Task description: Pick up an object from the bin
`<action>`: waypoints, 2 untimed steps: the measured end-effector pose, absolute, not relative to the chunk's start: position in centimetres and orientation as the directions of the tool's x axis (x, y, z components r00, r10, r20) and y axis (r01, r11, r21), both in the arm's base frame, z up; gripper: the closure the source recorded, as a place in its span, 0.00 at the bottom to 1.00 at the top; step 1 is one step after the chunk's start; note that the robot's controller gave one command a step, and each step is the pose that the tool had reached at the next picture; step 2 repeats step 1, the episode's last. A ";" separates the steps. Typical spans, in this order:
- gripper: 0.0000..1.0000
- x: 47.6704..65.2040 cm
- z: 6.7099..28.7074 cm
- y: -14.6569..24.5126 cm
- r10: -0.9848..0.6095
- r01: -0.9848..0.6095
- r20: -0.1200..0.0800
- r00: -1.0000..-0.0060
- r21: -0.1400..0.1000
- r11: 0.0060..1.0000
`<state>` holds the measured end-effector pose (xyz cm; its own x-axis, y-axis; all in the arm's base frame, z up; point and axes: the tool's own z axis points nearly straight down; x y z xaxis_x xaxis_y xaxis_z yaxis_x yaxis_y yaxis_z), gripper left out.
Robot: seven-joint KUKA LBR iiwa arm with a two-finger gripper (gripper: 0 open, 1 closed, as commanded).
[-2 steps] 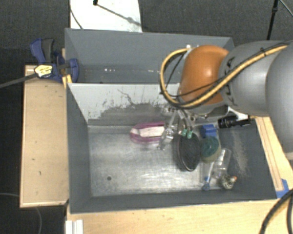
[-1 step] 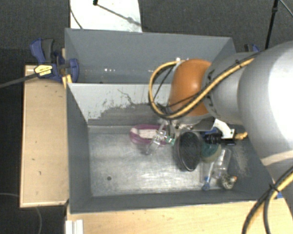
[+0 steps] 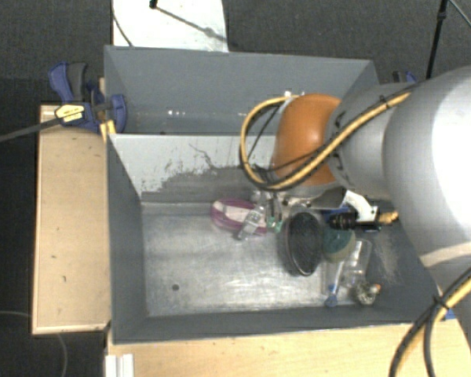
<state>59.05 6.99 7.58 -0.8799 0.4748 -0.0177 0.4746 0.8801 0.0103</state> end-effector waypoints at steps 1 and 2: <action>1.00 58.9 24.1 7.1 0.407 0.407 -0.007 -0.913 0.005 0.913; 1.00 58.9 24.1 7.1 0.407 0.407 -0.007 -0.913 0.005 0.913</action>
Offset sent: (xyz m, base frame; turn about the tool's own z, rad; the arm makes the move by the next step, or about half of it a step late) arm -0.0027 0.0008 0.1601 -0.0768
